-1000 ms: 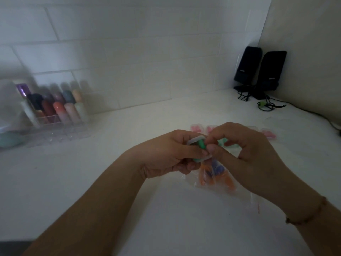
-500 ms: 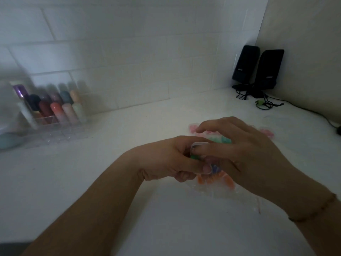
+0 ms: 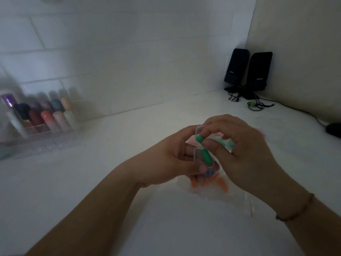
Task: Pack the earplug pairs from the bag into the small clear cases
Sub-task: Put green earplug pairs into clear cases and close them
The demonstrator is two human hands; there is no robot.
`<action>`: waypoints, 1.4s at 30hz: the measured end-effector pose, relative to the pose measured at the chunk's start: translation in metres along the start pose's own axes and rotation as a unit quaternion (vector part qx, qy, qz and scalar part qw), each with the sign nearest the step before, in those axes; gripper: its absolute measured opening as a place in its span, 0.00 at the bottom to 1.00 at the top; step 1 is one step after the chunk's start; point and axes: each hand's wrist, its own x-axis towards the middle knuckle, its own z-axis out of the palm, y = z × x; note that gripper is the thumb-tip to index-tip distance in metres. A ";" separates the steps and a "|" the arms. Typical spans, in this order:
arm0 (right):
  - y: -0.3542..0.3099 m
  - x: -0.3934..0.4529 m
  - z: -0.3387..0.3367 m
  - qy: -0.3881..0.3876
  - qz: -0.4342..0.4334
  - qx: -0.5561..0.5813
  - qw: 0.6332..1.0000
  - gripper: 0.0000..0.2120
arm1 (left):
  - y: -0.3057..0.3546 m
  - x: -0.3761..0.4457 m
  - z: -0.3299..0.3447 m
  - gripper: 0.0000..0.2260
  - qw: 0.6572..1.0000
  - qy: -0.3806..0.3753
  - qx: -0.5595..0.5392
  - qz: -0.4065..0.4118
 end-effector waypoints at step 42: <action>0.006 -0.006 -0.007 -0.046 -0.027 -0.013 0.998 0.12 | -0.009 0.001 -0.009 0.17 0.960 -0.017 -0.276 -0.051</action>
